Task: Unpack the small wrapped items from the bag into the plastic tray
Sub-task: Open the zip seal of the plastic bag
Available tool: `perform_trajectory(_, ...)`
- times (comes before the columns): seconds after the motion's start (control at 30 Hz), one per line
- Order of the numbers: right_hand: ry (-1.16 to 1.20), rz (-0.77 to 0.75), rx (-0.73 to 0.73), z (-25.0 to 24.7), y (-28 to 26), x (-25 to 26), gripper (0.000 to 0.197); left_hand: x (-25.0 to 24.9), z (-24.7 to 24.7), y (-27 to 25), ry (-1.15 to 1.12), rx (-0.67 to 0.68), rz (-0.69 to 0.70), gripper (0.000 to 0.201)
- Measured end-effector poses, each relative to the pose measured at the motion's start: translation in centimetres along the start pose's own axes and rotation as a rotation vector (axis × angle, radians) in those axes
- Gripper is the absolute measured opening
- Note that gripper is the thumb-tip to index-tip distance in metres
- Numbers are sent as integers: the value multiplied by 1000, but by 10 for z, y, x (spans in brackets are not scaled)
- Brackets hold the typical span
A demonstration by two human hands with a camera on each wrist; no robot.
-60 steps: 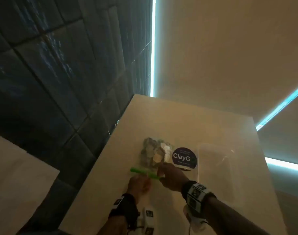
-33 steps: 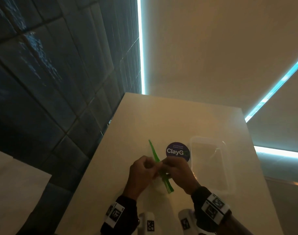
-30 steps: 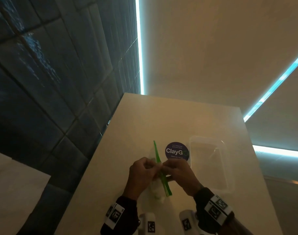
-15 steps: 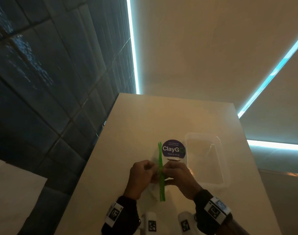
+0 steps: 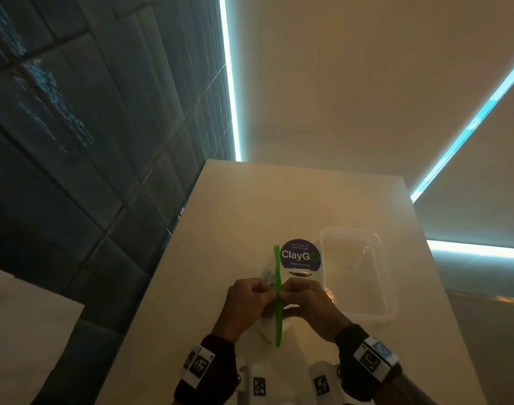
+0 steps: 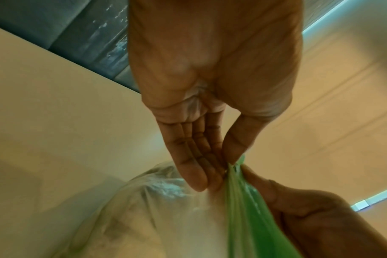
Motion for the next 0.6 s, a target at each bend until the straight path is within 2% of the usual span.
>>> perform_trajectory(0.13,41,26,6,2,-1,0,12,2,3,0,21,-19,27,9)
perform_trajectory(0.2,-46,16,-10,4,-1,0,15,3,6,1,80,-2,69,9)
perform_trajectory(0.3,-221,-58,-47,5,4,4,28,3,9,1,153,13,124,11)
perform_trajectory(0.4,-303,-139,-96,3,10,8,25,5,8,2,168,-10,144,14)
perform_trajectory(0.6,-349,-259,-144,5,14,11,19,10,11,4,106,-74,95,16)
Point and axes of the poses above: each hand's wrist, its own y-axis towards the middle knuckle, its own z-axis out of the palm, x = y × z, the point moved 2 cm from there along y, towards the middle knuckle, and after that the axes turned 12 degrees about -x, right-handed, at the moved point
